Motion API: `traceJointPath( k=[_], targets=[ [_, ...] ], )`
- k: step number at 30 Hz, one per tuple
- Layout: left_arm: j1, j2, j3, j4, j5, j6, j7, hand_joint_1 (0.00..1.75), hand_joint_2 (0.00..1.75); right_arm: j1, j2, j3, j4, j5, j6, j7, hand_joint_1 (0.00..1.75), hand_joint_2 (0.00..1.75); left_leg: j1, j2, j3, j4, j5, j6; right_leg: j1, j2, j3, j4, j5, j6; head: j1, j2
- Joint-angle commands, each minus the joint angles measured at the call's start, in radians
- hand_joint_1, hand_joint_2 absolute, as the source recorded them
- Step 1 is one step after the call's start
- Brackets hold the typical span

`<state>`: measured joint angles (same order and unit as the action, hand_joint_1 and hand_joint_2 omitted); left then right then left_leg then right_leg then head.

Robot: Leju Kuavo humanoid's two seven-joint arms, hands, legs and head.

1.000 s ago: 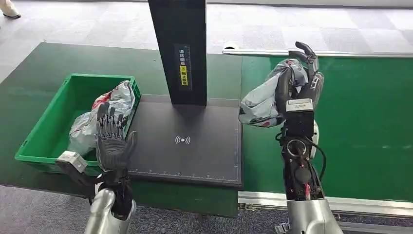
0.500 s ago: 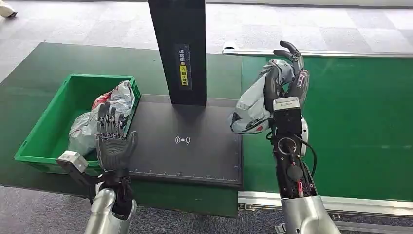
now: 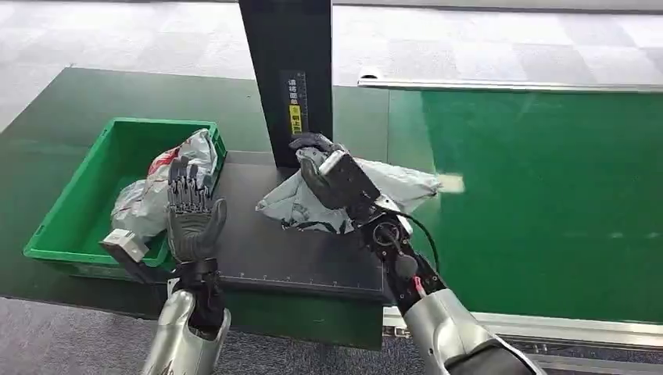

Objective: Moved the parcel from conveyor to table for the left to box.

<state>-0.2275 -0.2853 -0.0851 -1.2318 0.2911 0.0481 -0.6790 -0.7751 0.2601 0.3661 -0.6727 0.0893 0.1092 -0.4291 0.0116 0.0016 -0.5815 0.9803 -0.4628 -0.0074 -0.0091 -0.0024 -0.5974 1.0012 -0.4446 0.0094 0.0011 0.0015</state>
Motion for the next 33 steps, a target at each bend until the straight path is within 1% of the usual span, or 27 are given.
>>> traceJointPath(
  k=[1,3,5,8,9,17,33],
  targets=[
    [0.000,0.010,-0.014,0.001,0.004,0.004,0.030,0.00,1.75,-0.184,-0.013,-0.157,0.336,-0.132,0.001,0.031,1.75,1.75,-0.001,-0.002,0.001,0.000,0.000,0.001,-0.001,-0.001,0.002,0.000,0.000,0.001,0.000,0.000],
    [-0.011,0.009,-0.018,0.018,0.004,0.000,0.034,0.00,1.75,-0.173,0.004,-0.117,0.330,-0.099,-0.003,0.033,1.75,1.75,-0.002,0.002,0.002,0.000,-0.001,0.001,-0.001,0.002,0.002,0.000,0.001,0.000,0.000,0.000],
    [-0.025,0.011,-0.024,0.042,0.004,-0.003,0.034,0.00,1.75,-0.158,0.017,-0.066,0.328,-0.058,0.003,0.033,1.75,1.75,-0.002,0.001,0.002,0.000,0.000,0.000,-0.001,0.001,0.002,0.000,0.000,0.000,0.000,0.000],
    [-0.040,0.015,-0.031,0.074,0.015,-0.009,0.018,0.00,1.75,-0.128,0.028,-0.004,0.325,-0.026,0.058,0.029,1.75,1.75,-0.001,0.000,0.002,0.000,0.000,0.000,-0.001,0.001,0.002,-0.001,0.000,0.000,-0.001,0.000],
    [-0.039,0.016,-0.027,0.078,0.021,-0.008,0.011,0.00,1.75,-0.117,0.031,0.020,0.325,-0.014,0.088,0.027,1.75,1.75,-0.001,0.000,0.004,-0.001,0.000,0.000,-0.001,0.001,0.004,-0.002,0.000,-0.001,-0.001,0.000],
    [-0.038,0.018,-0.026,0.077,0.023,-0.008,0.010,0.00,1.75,-0.115,0.027,0.023,0.321,-0.016,0.090,0.024,1.75,1.75,0.000,0.000,0.001,0.000,0.000,0.001,0.000,0.001,0.001,-0.001,0.000,0.000,-0.001,0.000],
    [-0.038,0.018,-0.026,0.077,0.023,-0.008,0.010,0.00,1.75,-0.115,0.027,0.023,0.321,-0.016,0.090,0.024,1.75,1.75,0.000,0.000,0.002,0.000,0.000,0.000,0.000,0.001,0.002,-0.001,0.000,0.000,0.000,0.000]
  ],
)
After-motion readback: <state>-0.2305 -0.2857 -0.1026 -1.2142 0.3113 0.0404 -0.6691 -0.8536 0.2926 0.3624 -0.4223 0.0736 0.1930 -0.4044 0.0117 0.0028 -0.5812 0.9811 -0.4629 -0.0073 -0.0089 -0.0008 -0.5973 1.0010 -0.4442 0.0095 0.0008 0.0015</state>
